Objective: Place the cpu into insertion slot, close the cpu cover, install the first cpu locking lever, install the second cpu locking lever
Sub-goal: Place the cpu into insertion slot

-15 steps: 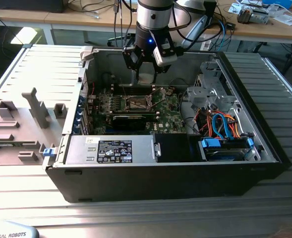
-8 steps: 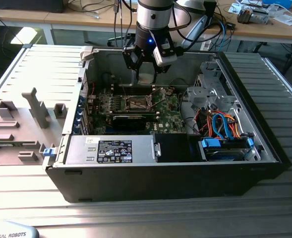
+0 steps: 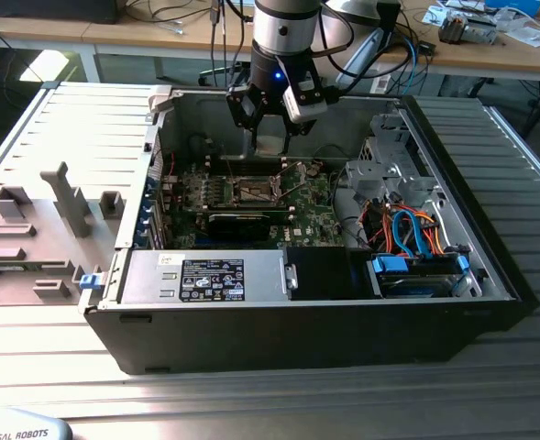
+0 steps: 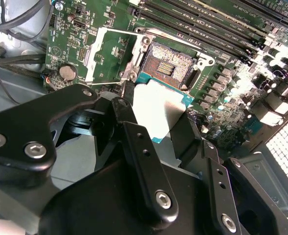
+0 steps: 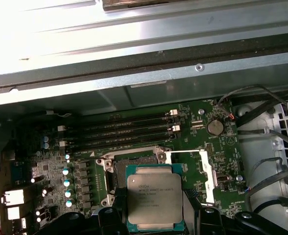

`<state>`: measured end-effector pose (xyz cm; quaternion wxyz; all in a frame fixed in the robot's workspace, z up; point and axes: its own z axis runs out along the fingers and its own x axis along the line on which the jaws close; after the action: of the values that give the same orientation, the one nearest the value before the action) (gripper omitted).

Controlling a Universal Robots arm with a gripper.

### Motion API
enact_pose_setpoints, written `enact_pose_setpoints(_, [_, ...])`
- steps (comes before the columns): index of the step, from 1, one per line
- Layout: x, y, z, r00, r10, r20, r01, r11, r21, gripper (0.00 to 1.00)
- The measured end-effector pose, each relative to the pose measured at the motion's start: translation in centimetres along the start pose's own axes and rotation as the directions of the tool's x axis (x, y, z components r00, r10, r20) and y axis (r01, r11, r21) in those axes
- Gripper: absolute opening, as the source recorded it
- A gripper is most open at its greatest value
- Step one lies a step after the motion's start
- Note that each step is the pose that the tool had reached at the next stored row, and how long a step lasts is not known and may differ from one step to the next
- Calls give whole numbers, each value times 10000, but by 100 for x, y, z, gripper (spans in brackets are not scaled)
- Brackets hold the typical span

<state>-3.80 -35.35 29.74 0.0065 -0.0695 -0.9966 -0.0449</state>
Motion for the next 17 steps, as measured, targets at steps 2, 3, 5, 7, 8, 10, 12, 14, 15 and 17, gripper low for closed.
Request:
enact_pose_setpoints(2, [0, 0, 0, 10000, 10, 1, -10, 10000, -1, 54])
enact_pose_setpoints(3, [0, 0, 0, 10000, 21, 1, -21, 10000, -1, 54])
enact_pose_setpoints(5, [0, 0, 0, 10000, 31, 3, -31, 10000, -1, 54])
enact_pose_setpoints(7, [0, 0, 0, 10000, 45, 4, -45, 10000, -1, 54])
enact_pose_setpoints(8, [0, 0, 0, 10000, 51, 4, -51, 10000, -1, 54])
enact_pose_setpoints(10, [0, 0, 0, 10000, 68, 6, -68, 10000, -1, 54])
enact_pose_setpoints(12, [0, 0, 0, 10000, 79, 7, -79, 10000, -2, 54])
enact_pose_setpoints(14, [0, 0, 1, 10000, 89, 8, -89, 10000, -2, 54])
enact_pose_setpoints(15, [0, 0, 1, 10000, 96, 9, -96, 10000, -2, 54])
enact_pose_setpoints(17, [0, 0, 1, 9999, 103, 9, -103, 9999, -2, 54])
